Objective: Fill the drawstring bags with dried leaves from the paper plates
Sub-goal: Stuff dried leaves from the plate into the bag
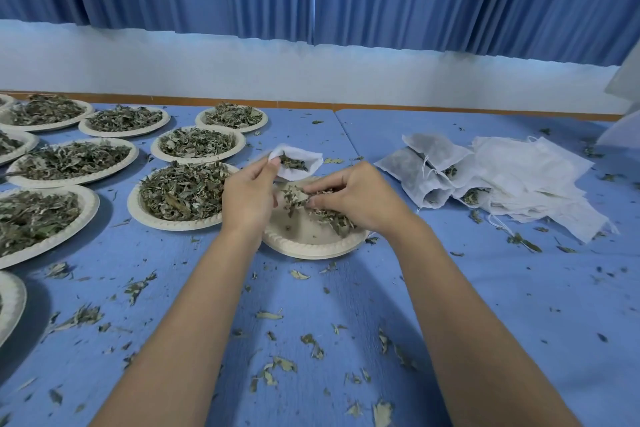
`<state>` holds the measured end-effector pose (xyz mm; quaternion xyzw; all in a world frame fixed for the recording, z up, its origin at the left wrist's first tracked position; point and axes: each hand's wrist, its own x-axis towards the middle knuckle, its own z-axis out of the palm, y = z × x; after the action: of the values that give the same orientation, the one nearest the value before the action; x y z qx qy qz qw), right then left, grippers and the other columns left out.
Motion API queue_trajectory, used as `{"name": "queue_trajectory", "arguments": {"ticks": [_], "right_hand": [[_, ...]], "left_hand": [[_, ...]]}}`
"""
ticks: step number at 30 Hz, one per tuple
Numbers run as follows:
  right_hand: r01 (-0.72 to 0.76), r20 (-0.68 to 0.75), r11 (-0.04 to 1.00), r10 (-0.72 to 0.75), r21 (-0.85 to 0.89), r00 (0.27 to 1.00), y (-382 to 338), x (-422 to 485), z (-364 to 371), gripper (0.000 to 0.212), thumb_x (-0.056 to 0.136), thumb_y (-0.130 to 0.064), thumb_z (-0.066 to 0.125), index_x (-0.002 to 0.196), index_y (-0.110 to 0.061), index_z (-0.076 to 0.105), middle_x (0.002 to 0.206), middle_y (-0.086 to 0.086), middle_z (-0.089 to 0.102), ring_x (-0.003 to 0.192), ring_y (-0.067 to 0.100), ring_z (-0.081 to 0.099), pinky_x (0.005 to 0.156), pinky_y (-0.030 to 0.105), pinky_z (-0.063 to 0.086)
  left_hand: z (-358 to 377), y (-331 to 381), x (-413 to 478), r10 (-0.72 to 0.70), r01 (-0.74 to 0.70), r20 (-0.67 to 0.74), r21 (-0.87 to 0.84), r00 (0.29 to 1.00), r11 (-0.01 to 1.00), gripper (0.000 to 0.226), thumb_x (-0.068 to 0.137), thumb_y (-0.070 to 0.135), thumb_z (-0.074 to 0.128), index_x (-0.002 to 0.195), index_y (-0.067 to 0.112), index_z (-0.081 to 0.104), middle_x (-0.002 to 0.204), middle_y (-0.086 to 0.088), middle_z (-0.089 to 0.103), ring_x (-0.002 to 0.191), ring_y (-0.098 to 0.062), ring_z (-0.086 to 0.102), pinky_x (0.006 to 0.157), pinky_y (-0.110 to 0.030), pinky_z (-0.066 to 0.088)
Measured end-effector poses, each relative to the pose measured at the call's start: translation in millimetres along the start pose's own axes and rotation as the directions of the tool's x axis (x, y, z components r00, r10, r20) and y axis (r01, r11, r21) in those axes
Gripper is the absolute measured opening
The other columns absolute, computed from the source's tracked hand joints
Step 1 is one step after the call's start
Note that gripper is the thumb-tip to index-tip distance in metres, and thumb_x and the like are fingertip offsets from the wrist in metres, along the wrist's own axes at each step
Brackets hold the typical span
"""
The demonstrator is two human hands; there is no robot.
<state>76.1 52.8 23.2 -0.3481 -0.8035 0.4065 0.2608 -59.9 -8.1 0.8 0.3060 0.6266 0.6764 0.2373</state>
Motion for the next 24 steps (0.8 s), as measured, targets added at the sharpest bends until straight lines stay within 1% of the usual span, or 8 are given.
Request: {"name": "queue_trajectory", "arguments": {"ticks": [2,5,9,11,14,17,20,24], "right_hand": [[0.012,-0.02,0.992,-0.01,0.122,1.0,-4,-2,-3,0.021,0.074,-0.011,0.08,0.077,-0.032,0.075,0.077,0.005,0.073,0.069,0.011,0.055,0.069,0.023,0.044],[0.041,-0.082,0.972,-0.023,0.231,0.996,-4,0,-6,0.019,0.073,-0.007,0.079,0.084,-0.023,0.077,0.083,0.006,0.075,0.076,0.01,0.06,0.077,0.025,0.051],[0.023,-0.098,0.995,-0.013,0.097,0.995,1,1,-1,0.021,0.076,-0.006,0.077,0.096,-0.013,0.076,0.092,0.007,0.074,0.081,0.017,0.065,0.087,0.035,0.052],[0.016,-0.147,0.999,-0.009,0.044,0.989,5,3,4,0.02,0.079,-0.007,0.074,0.098,-0.014,0.076,0.088,0.004,0.074,0.082,0.021,0.068,0.08,0.028,0.054],[0.025,-0.259,0.998,-0.04,-0.062,0.965,10,7,9,0.021,0.084,-0.005,0.066,0.101,-0.014,0.076,0.079,-0.002,0.072,0.048,0.005,0.057,0.045,0.009,0.039],[0.034,-0.296,0.989,-0.076,-0.146,0.952,11,8,14,0.031,0.085,0.001,0.057,0.107,-0.014,0.073,0.096,0.006,0.074,0.043,-0.001,0.047,0.047,0.007,0.036],[0.017,-0.326,0.989,-0.065,-0.148,0.943,11,8,17,0.034,0.085,0.002,0.055,0.107,-0.015,0.073,0.09,0.009,0.074,0.044,0.003,0.045,0.046,0.01,0.034],[-0.027,-0.391,1.0,0.018,-0.016,0.92,9,10,13,0.028,0.082,0.002,0.06,0.101,-0.011,0.075,0.093,0.004,0.074,0.05,-0.005,0.052,0.049,0.004,0.036]], "left_hand": [[1,-3,1,0.069,-0.07,0.017,0.07,0.997,0.995,0.016,0.096,0.027,0.056,0.107,0.034,0.064,0.065,0.014,0.053,0.057,-0.005,0.045,0.057,-0.022,0.04],[2,-6,2,0.128,-0.129,0.016,0.163,0.992,0.978,0.019,0.096,0.024,0.054,0.1,0.03,0.072,0.063,0.01,0.057,0.059,-0.009,0.046,0.063,-0.029,0.039],[4,-3,2,0.174,-0.163,-0.018,0.269,0.985,0.949,0.02,0.092,0.02,0.056,0.099,0.025,0.074,0.071,0.02,0.062,0.063,0.0,0.054,0.062,-0.013,0.041],[6,-1,0,0.178,-0.167,-0.013,0.276,0.984,0.947,0.019,0.089,0.017,0.058,0.097,0.021,0.074,0.075,0.015,0.065,0.073,-0.005,0.061,0.069,-0.017,0.046],[10,2,-3,0.183,-0.192,0.06,0.278,0.981,0.941,0.015,0.088,0.014,0.06,0.089,0.025,0.071,0.072,0.016,0.064,0.072,-0.006,0.06,0.069,-0.021,0.045],[12,3,-5,0.127,-0.164,0.187,0.198,0.974,0.966,0.019,0.089,0.011,0.061,0.081,0.026,0.069,0.065,0.013,0.061,0.062,-0.001,0.055,0.063,-0.016,0.042],[13,2,-8,0.101,-0.141,0.267,0.135,0.958,0.981,0.02,0.091,0.007,0.058,0.086,0.024,0.068,0.065,0.008,0.06,0.054,0.003,0.052,0.057,-0.011,0.041],[15,1,-12,0.095,-0.146,0.315,0.143,0.944,0.979,0.019,0.093,0.008,0.054,0.092,0.025,0.063,0.074,0.0,0.06,0.066,-0.012,0.052,0.066,-0.026,0.04]]}}
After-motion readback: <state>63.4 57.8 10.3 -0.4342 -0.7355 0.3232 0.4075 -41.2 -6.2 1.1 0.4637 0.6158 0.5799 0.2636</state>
